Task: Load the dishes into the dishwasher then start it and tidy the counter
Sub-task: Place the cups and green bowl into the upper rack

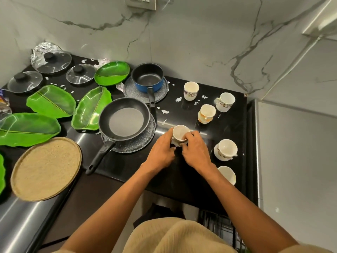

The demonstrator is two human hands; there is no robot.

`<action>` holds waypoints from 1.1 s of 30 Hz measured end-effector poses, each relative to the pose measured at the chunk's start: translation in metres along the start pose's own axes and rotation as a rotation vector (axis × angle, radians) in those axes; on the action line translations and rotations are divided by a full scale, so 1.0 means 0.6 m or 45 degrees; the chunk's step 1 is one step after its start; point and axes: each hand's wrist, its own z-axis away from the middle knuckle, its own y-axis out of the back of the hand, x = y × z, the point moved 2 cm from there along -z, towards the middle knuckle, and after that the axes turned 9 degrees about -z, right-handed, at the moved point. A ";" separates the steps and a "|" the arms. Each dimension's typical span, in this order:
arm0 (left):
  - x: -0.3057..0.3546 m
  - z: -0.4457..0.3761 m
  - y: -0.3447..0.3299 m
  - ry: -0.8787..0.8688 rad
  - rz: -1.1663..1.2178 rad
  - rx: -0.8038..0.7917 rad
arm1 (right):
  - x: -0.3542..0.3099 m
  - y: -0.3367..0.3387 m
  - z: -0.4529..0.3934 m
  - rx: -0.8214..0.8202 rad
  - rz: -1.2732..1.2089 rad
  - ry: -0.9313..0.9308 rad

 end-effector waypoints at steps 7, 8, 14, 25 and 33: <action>-0.042 -0.006 0.015 -0.045 0.202 -0.006 | -0.012 0.002 0.032 0.109 -0.451 -0.191; -0.045 -0.003 0.019 -0.032 0.257 -0.023 | -0.014 0.003 0.041 0.126 -0.533 -0.248; -0.035 0.026 0.038 -0.106 0.453 -0.136 | -0.034 0.014 0.115 0.172 -1.060 -0.536; 0.026 0.107 -0.005 -0.327 0.364 -0.336 | -0.046 -0.005 0.286 0.637 -1.055 -0.705; 0.072 0.150 -0.040 -0.393 0.294 -0.499 | -0.051 -0.007 0.396 0.817 -0.111 -0.524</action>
